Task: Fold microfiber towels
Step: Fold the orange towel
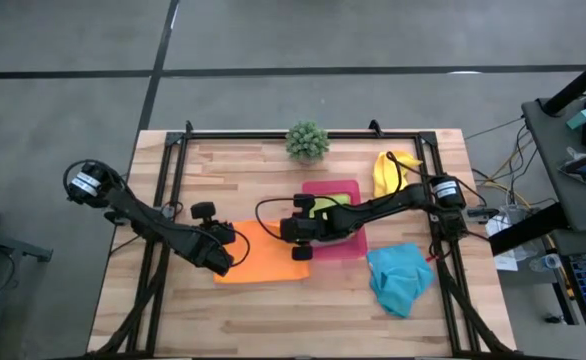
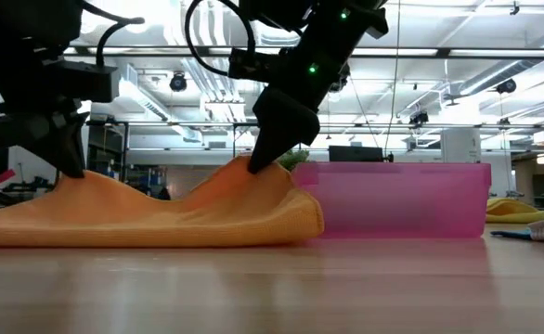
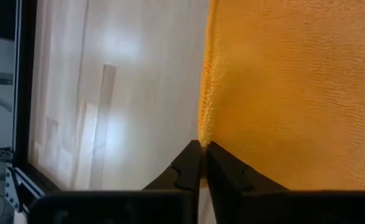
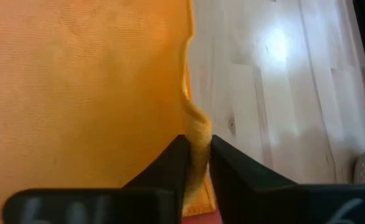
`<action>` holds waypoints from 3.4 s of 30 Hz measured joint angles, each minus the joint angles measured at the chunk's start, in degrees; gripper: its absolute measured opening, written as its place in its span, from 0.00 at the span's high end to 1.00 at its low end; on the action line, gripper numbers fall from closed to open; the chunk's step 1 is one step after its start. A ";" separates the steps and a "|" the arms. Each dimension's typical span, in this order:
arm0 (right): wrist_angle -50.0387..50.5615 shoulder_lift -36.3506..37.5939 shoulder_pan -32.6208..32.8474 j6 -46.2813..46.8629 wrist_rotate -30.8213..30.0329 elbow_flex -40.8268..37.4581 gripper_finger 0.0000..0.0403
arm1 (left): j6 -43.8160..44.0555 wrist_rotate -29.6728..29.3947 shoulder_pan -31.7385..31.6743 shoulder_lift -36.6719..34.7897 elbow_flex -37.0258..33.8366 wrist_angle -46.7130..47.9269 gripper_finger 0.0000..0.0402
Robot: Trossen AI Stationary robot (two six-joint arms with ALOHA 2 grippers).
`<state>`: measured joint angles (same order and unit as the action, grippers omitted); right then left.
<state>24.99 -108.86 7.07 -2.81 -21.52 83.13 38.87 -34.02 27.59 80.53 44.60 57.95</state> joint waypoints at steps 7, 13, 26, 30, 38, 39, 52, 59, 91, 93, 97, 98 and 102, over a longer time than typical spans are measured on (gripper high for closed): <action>0.02 0.03 -0.13 1.15 -0.11 0.00 0.70 | -0.45 -1.15 -0.79 0.00 0.00 0.03 0.76; 0.17 0.75 0.29 2.15 -0.11 0.02 0.63 | -3.15 -2.44 -0.76 0.02 1.27 1.98 0.63; 0.46 0.96 8.37 4.39 -2.60 0.00 0.69 | -6.73 8.02 1.34 1.57 3.06 -20.25 0.61; 0.46 0.96 10.54 5.24 -2.63 0.00 0.70 | -6.27 10.58 1.88 3.97 1.50 -24.74 0.61; 0.46 0.96 12.63 8.05 -2.73 0.01 0.69 | -4.62 17.49 2.16 10.59 1.11 -24.61 0.61; 0.46 0.96 12.70 8.42 -2.73 0.00 0.69 | -4.54 17.90 2.14 11.19 1.18 -24.59 0.61; -0.87 0.96 12.69 11.55 -2.60 0.00 0.71 | -3.24 28.93 3.63 6.94 2.96 0.34 0.61; -7.15 0.96 11.58 12.26 -2.54 -0.16 0.73 | -1.83 20.85 4.17 1.97 2.58 -12.38 0.61; -23.93 -7.77 -7.77 4.26 20.15 1.25 0.76 | 4.04 7.69 5.57 2.97 -12.61 -41.46 0.61; -24.04 -7.82 -7.80 4.26 20.17 1.22 0.76 | 3.89 7.60 5.57 2.97 -12.61 -41.46 0.61; -25.42 -8.60 -7.76 4.63 20.22 1.01 0.76 | 3.86 7.56 5.57 2.97 -12.63 -41.44 0.61; -26.09 -9.27 -7.76 4.72 20.28 1.01 0.76 | 3.85 7.55 5.57 2.97 -12.63 -41.44 0.61; -26.92 -11.96 -7.72 5.30 20.70 0.95 0.76 | 3.85 7.54 5.57 2.99 -12.63 -41.44 0.61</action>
<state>-1.93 -120.82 -0.64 2.50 -0.82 84.08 42.72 -26.48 33.17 83.53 31.97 16.51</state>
